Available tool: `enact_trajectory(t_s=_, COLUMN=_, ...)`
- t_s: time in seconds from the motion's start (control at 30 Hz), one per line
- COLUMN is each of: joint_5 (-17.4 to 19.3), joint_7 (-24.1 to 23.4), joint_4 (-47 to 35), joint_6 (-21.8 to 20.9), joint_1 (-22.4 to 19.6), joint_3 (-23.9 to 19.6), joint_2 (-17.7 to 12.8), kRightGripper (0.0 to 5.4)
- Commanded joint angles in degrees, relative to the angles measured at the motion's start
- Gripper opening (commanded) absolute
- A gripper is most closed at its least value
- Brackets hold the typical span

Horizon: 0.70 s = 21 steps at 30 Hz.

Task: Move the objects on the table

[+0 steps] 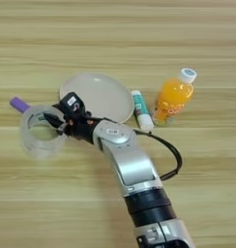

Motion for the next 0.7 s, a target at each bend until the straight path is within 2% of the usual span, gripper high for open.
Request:
enact_trajectory(t_s=0.03, joint_5=-1.0, joint_7=-1.1, joint_4=-0.6, joint_6=-0.2, joint_1=-0.8, joint_3=0.4, joint_2=-0.5, kRightGripper=2.46)
enact_trajectory(t_s=0.23, joint_5=0.1, joint_7=-1.3, joint_4=-4.3, joint_6=0.4, joint_1=-1.5, joint_3=-1.0, joint_2=-1.3, kRightGripper=3.15)
enact_trajectory(t_s=0.37, joint_5=1.6, joint_7=-1.1, joint_4=-9.9, joint_6=1.9, joint_1=-2.4, joint_3=-3.3, joint_2=-2.3, kRightGripper=3.53)
enact_trajectory(t_s=0.5, joint_5=3.9, joint_7=-1.4, joint_4=-17.1, joint_6=4.3, joint_1=-3.9, joint_3=-6.6, joint_2=-2.5, kRightGripper=4.21)
enact_trajectory(t_s=0.63, joint_5=5.1, joint_7=-2.3, joint_4=-17.8, joint_6=5.1, joint_1=-6.1, joint_3=-8.7, joint_2=-2.3, kRightGripper=4.76)
enact_trajectory(t_s=0.7, joint_5=4.5, joint_7=-3.5, joint_4=-15.8, joint_6=3.8, joint_1=-7.7, joint_3=-10.0, joint_2=-2.4, kRightGripper=5.03)
